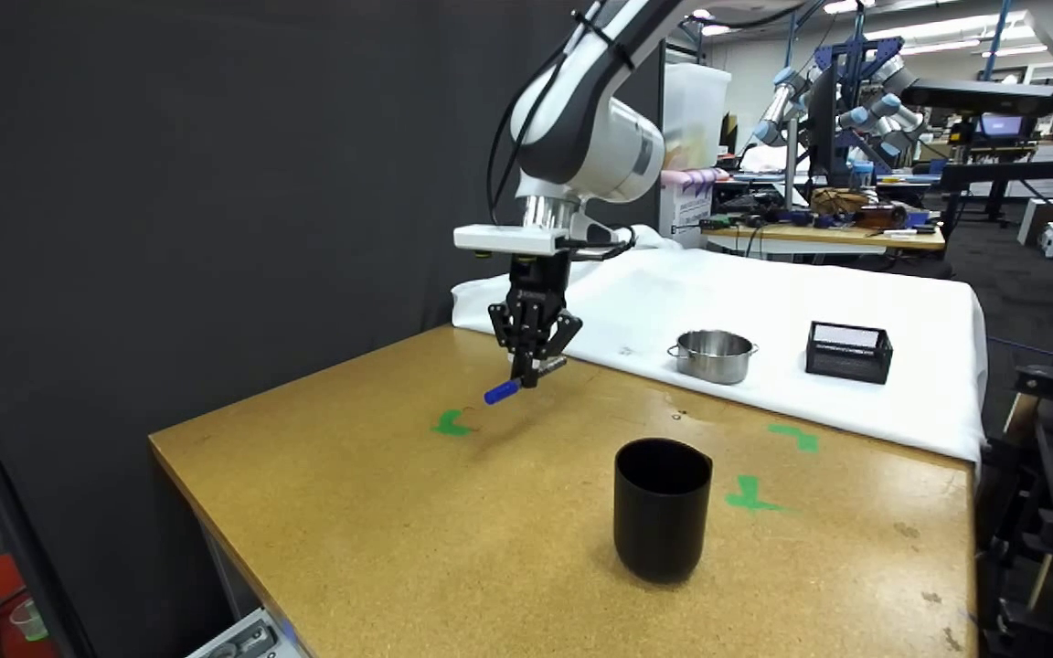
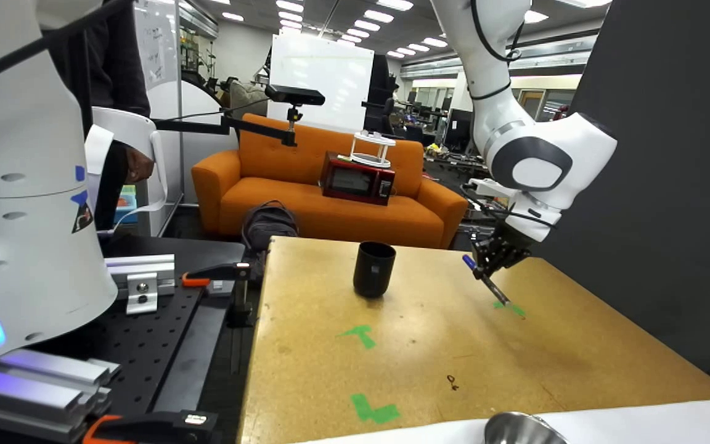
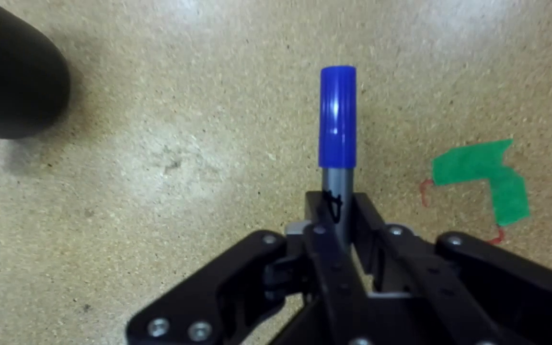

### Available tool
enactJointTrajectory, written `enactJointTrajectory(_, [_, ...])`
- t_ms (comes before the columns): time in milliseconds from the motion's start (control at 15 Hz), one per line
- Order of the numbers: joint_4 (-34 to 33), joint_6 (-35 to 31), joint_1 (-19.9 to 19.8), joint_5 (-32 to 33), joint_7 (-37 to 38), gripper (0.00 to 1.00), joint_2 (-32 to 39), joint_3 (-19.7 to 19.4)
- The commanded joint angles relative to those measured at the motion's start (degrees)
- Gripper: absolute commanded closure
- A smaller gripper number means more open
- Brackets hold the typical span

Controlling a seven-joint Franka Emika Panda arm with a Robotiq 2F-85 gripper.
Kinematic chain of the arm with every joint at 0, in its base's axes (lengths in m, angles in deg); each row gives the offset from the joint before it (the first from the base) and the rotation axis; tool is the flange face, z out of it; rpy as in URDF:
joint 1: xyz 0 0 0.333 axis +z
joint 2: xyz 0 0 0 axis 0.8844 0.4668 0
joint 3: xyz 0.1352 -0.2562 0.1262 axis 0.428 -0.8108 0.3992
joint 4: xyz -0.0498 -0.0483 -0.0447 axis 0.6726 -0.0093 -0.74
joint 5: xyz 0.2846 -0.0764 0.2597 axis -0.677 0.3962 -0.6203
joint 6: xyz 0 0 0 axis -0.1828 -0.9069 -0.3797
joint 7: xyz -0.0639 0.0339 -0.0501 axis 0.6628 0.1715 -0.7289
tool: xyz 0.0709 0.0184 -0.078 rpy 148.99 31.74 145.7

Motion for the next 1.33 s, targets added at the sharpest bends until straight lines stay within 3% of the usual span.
enactJointTrajectory(0, [8.01,0.85,-1.97,-5.54,-5.88,0.96,-6.94,3.27])
enactJointTrajectory(333, [19.08,-0.77,-2.47,-14.08,-14.04,0.96,-16.26,5.61])
enactJointTrajectory(533, [24.52,-0.92,-0.63,-17.6,-17.69,0.96,-21.03,3.62])
enactJointTrajectory(600, [20.0,1.13,0.89,-16.33,-15.35,0.96,-17.73,2.23])
enactJointTrajectory(667, [21.09,1.12,1.07,-16.45,-15.61,0.83,-18.66,1.97])
enactJointTrajectory(1133, [20.53,1.06,1.65,-16.3,-15.48,0.83,-18.02,1.48])
enactJointTrajectory(1200, [20.52,1.05,1.66,-16.29,-15.48,0.96,-18.02,1.47])
enactJointTrajectory(1267, [19.75,2.44,0.61,-17.55,-17.45,0.96,-17.26,2.4])
